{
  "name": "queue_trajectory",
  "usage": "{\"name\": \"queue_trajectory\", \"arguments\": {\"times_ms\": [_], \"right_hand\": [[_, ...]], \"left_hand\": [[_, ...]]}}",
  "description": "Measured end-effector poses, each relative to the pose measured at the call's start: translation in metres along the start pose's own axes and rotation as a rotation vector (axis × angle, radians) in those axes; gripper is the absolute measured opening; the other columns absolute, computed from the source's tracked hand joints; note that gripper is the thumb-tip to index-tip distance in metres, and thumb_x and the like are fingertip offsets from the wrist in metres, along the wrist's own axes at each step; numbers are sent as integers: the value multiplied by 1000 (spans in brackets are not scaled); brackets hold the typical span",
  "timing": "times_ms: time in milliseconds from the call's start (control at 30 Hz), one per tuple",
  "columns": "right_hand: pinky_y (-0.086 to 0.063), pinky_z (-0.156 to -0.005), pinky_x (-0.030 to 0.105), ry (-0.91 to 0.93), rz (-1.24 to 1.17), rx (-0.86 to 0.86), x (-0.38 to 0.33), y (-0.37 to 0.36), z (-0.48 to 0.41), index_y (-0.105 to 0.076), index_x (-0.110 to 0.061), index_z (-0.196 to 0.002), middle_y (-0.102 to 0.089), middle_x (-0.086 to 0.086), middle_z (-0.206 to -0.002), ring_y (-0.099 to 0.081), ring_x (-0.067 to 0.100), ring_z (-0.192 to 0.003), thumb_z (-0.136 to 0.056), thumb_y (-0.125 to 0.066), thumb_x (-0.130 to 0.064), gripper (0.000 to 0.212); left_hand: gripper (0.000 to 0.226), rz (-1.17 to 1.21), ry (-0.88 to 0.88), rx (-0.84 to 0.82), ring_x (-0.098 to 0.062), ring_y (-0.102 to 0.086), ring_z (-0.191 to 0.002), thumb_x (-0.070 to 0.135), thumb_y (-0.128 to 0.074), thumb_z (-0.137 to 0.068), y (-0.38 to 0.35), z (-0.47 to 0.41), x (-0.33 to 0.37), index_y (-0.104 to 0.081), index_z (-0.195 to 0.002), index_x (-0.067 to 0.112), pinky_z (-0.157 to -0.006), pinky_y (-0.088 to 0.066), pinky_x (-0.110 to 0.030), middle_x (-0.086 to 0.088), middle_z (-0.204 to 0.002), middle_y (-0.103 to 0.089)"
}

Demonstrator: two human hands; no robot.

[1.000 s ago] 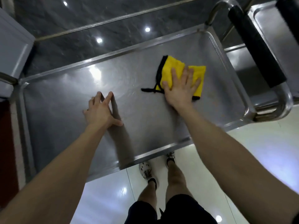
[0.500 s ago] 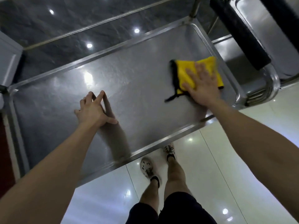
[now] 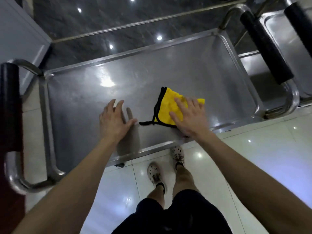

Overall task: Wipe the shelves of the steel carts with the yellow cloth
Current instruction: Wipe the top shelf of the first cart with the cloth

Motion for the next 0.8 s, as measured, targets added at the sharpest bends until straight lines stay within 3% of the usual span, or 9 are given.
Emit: {"name": "queue_trajectory", "arguments": {"times_ms": [133,200,267,367,433,500,633,800], "right_hand": [[-9,-130,64,385,113,-68,38,6,-30,-19,-40,-170,-12,1,-180,-6,21,-167,-108,-31,-68,69],[-9,-130,63,425,136,-121,31,-13,-28,-15,-42,-170,-7,1,-181,-7,22,-167,-108,-29,-67,68],[-9,-130,63,299,93,-85,14,-26,-19,-15,-43,-170,-8,4,-181,-10,24,-166,-109,-29,-67,67],[-7,-129,66,-5,8,-12,-39,-44,11,-18,-28,-172,-6,14,-180,-9,33,-166,-109,-30,-65,74],[-4,-127,70,-36,0,-15,-86,-56,33,-16,-21,-172,-2,18,-179,-6,39,-165,-110,-27,-66,77],[-6,-126,72,125,-6,-11,-109,-59,41,-17,-21,-172,-1,19,-179,-5,38,-166,-110,-29,-65,77],[-10,-130,63,701,14,-64,-100,-56,22,-14,-27,-173,-3,6,-181,1,25,-167,-113,-32,-58,70],[-3,-134,57,949,68,-201,-91,-52,-16,-12,-32,-172,-2,-1,-181,2,18,-167,-113,-30,-59,68]], "left_hand": [[142,-33,21,-183,-35,-13,-165,108,-65,-52,-18,41,-38,-15,-169,45,-132,-14,-61,-2,-180,-9],[155,-121,-22,-284,-34,-3,-167,111,-64,-42,-24,49,-50,-3,-170,47,-133,-11,-63,1,-182,3],[160,-177,-47,-309,-32,3,-168,108,-69,-40,-25,48,-53,1,-170,47,-134,-10,-62,1,-182,9],[161,-185,-28,-290,-32,2,-168,105,-71,-38,-24,47,-50,0,-171,47,-134,-10,-61,1,-182,10],[162,-191,-39,-291,-31,3,-168,106,-70,-39,-23,48,-49,1,-171,46,-134,-10,-60,1,-183,11],[162,-195,-55,-297,-30,3,-169,105,-72,-40,-20,48,-49,1,-172,45,-134,-12,-59,0,-183,11],[160,-187,-55,-305,-29,3,-169,101,-76,-45,-17,50,-44,2,-172,44,-134,-13,-58,0,-183,11],[157,-194,-53,-318,-30,6,-169,98,-78,-50,-18,50,-44,5,-172,43,-135,-10,-58,0,-182,16]]}}
Point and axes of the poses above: each hand's wrist, its own z-axis away from the middle knuckle, its own y-axis out of the back of the hand, x = y × z, the point moved 5 cm from there along -z, towards the middle knuckle
